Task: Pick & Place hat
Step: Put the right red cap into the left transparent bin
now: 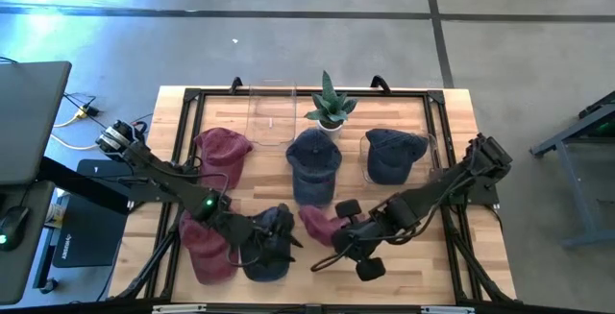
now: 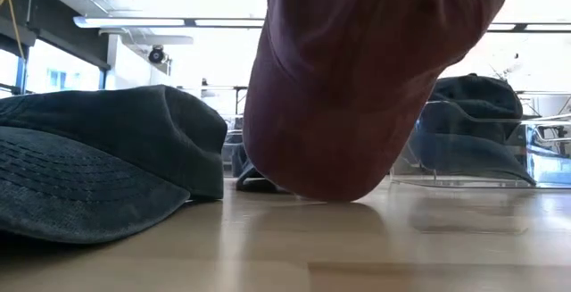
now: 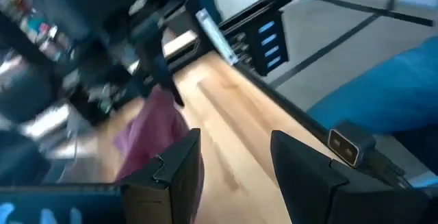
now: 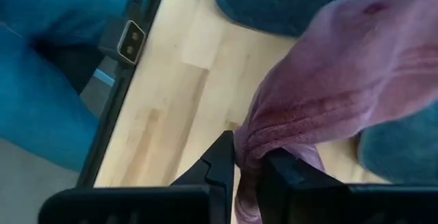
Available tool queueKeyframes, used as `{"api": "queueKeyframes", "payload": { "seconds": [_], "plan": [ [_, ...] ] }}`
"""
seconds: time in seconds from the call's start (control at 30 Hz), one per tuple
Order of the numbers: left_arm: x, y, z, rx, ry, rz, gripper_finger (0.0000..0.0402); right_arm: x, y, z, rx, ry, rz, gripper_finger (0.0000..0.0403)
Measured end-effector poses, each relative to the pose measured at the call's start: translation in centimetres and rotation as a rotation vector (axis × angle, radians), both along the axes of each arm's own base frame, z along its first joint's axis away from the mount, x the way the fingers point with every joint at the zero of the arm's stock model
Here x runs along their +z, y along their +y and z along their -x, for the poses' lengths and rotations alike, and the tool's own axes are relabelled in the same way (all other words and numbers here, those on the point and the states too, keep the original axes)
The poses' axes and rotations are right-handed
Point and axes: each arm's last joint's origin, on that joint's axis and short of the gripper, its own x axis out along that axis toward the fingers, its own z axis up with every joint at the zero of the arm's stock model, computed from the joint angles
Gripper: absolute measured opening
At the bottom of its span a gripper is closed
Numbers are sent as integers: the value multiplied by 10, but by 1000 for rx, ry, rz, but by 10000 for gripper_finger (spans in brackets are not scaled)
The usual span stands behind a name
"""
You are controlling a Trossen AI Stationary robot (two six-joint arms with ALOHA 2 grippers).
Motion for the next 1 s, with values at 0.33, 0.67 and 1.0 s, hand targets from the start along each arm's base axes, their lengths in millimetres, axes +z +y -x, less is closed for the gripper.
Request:
{"api": "queueKeyframes", "payload": {
  "seconds": [0.33, 0.67, 1.0],
  "plan": [
    [-1, 10, -18, -36, -132, -156, 177, 1, 1, -5, 76, -67, 3, 33],
    [-20, 36, -46, -76, -65, -61, 274, 3, 3, -8, 124, -116, 12, 27],
    [-32, 37, -49, -70, 48, 30, 289, 4, 3, -9, 124, -129, 8, 36]
  ]
}}
